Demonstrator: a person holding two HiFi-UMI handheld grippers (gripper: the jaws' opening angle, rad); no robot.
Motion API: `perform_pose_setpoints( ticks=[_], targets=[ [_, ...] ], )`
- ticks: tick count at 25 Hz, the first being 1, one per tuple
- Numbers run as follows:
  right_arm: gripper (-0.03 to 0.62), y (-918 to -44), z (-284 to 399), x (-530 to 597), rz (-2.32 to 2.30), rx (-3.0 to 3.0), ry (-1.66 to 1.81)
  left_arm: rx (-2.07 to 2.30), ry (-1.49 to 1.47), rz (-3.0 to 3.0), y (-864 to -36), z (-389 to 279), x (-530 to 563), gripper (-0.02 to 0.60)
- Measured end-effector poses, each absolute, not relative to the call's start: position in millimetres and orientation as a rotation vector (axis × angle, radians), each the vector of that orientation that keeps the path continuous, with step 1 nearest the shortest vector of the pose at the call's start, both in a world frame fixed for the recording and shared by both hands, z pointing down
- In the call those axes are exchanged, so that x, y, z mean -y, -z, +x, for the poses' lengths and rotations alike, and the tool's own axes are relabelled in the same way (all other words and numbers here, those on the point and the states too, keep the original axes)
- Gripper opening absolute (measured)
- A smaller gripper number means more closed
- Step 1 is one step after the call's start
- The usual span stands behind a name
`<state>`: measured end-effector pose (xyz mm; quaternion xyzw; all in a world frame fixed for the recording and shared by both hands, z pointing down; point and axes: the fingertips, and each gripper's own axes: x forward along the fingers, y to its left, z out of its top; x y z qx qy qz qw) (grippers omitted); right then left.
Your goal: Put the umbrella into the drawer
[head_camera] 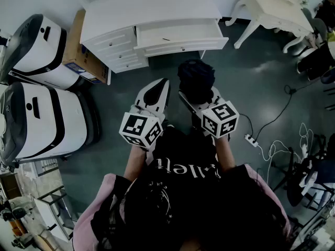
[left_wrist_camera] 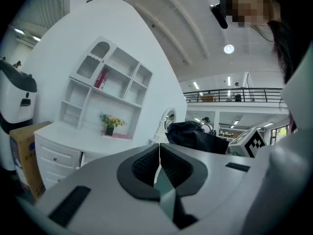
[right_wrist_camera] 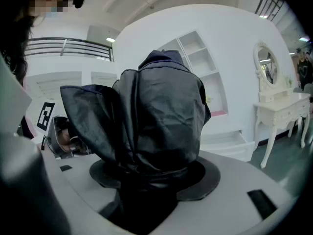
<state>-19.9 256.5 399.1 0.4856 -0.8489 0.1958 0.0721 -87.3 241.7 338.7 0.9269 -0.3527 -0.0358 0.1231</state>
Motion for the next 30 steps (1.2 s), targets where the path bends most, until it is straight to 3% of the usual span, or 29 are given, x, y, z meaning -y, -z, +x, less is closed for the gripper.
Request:
perform_pose_setpoints(
  ticks=[16,30],
  targets=[
    [0.293,-407,-30,-240,1.468,2.511,-0.628,1.029,0.105,2.644,-354,-102,-215,0.017],
    [0.293,-431,5,-190,1.430,2.463,-0.705,1.010,0.077,2.570,-378,-65,-154,0.017]
  ],
)
